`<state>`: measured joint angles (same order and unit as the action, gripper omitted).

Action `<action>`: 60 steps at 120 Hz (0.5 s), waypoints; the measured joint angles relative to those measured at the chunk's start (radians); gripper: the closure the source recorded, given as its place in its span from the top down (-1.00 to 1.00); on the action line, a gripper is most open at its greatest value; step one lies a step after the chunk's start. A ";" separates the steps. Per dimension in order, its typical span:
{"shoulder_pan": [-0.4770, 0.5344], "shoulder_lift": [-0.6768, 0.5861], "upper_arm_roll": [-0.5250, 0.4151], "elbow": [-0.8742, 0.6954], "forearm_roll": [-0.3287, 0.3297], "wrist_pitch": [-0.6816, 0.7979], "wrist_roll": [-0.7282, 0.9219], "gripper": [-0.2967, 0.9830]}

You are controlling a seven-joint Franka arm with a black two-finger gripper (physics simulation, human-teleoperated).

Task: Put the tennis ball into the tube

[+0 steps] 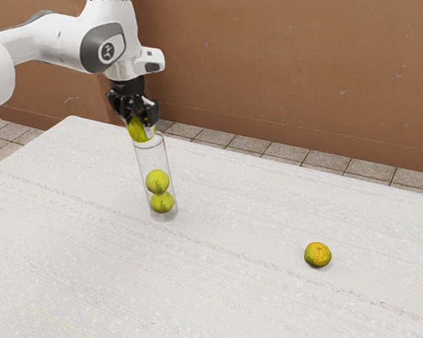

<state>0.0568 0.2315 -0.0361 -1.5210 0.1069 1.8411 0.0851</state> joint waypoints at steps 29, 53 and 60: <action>-0.002 0.052 -0.008 0.049 -0.010 -0.022 -0.028 0.24; 0.001 0.016 -0.015 0.010 -0.019 -0.031 -0.035 0.42; 0.001 -0.045 -0.033 -0.042 -0.049 -0.046 -0.030 0.45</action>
<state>0.0575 0.1870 -0.0696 -1.5634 0.0580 1.7950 0.0547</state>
